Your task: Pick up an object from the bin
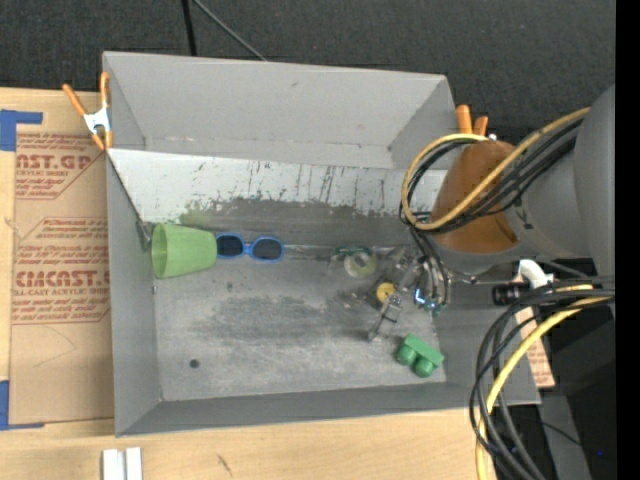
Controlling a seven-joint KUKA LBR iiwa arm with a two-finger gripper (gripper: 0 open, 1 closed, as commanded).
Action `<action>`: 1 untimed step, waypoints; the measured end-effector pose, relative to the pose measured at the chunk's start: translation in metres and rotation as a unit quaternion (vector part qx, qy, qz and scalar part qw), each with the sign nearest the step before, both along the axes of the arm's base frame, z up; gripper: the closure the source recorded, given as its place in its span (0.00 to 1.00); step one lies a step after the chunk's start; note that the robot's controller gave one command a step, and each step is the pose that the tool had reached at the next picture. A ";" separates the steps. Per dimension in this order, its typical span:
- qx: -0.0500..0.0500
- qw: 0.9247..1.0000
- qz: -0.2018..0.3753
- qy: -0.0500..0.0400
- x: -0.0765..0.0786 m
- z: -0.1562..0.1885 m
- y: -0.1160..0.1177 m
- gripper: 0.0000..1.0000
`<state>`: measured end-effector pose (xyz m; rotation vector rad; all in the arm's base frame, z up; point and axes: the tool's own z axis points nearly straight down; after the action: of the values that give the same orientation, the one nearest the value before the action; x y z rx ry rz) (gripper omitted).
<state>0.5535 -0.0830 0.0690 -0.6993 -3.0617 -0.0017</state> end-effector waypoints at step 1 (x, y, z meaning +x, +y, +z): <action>-0.001 1.000 0.001 0.000 0.001 0.001 -0.001 1.00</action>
Offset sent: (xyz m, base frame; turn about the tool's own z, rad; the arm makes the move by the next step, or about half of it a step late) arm 0.0000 0.0000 0.0000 0.0000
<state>0.5542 -0.0837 0.0702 -0.6979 -3.0633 0.0005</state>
